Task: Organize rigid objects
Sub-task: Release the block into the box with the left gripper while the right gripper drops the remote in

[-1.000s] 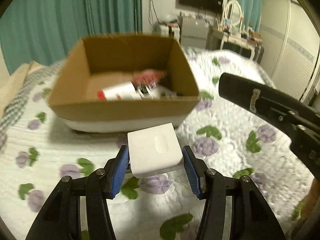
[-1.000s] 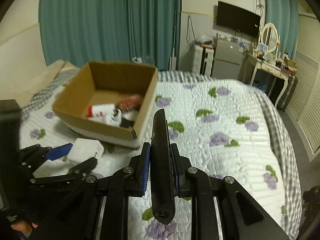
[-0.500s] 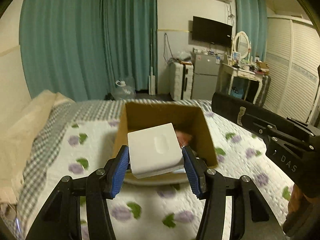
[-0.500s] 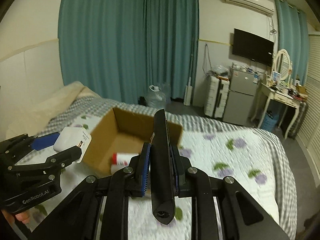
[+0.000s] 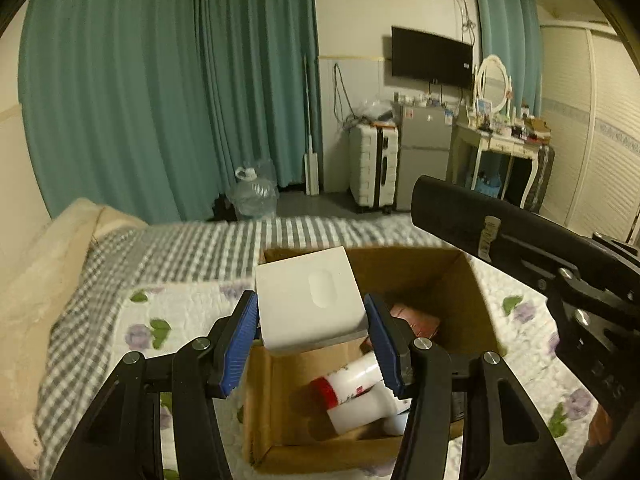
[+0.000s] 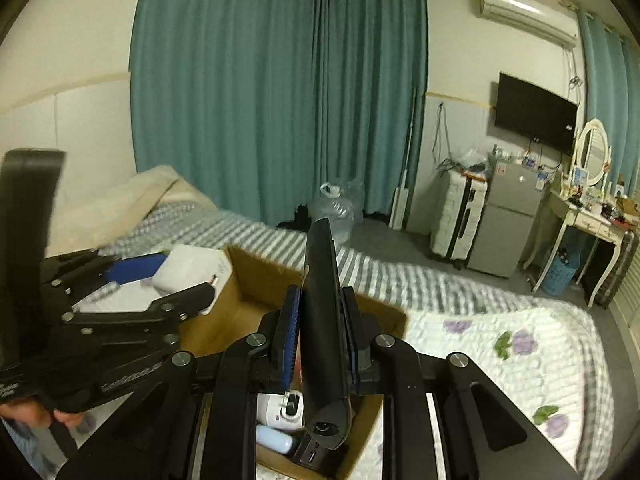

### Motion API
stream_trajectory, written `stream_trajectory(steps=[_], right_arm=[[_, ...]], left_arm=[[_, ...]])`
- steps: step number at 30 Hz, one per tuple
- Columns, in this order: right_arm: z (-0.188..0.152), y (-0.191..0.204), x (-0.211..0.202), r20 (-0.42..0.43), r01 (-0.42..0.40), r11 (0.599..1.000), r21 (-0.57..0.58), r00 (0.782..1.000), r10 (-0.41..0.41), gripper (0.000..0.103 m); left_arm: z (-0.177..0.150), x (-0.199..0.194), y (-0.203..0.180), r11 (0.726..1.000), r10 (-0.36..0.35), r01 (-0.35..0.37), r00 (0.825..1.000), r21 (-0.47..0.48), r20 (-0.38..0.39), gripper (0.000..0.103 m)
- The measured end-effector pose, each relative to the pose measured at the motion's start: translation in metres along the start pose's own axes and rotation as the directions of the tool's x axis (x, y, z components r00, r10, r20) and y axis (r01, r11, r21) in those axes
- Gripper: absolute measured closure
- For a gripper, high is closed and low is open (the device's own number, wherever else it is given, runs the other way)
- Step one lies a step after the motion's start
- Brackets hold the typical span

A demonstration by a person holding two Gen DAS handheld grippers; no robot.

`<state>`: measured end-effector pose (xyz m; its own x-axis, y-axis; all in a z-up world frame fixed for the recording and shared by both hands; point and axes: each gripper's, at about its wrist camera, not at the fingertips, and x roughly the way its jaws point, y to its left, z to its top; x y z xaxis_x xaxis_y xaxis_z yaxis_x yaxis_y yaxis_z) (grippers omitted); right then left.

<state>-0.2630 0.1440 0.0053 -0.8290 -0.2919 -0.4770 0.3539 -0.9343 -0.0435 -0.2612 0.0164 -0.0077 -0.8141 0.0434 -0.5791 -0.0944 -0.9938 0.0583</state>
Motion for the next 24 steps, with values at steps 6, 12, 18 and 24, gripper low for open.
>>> stream_trajectory(steps=[6,12,18,24], right_arm=[[-0.024,0.0,0.027,-0.074,0.003,1.0,-0.013,0.997,-0.004,0.085],[-0.03,-0.012,0.028,-0.089,0.005,1.0,0.027,0.996,-0.003,0.085],[-0.035,-0.018,0.029,-0.101,-0.005,0.999,0.05,0.995,0.011,0.085],[-0.033,-0.019,0.025,-0.095,-0.032,0.997,0.076,0.995,0.039,0.085]], left_arm=[[-0.019,0.038,-0.006,1.0,-0.013,0.012,0.996,-0.004,-0.089,0.048],[-0.021,0.054,-0.016,1.0,0.009,-0.006,0.993,0.029,-0.116,0.048],[-0.021,0.05,-0.017,0.999,0.021,-0.018,0.996,0.04,-0.089,0.037],[-0.02,0.028,-0.004,0.999,0.031,-0.032,0.996,-0.011,-0.078,0.037]])
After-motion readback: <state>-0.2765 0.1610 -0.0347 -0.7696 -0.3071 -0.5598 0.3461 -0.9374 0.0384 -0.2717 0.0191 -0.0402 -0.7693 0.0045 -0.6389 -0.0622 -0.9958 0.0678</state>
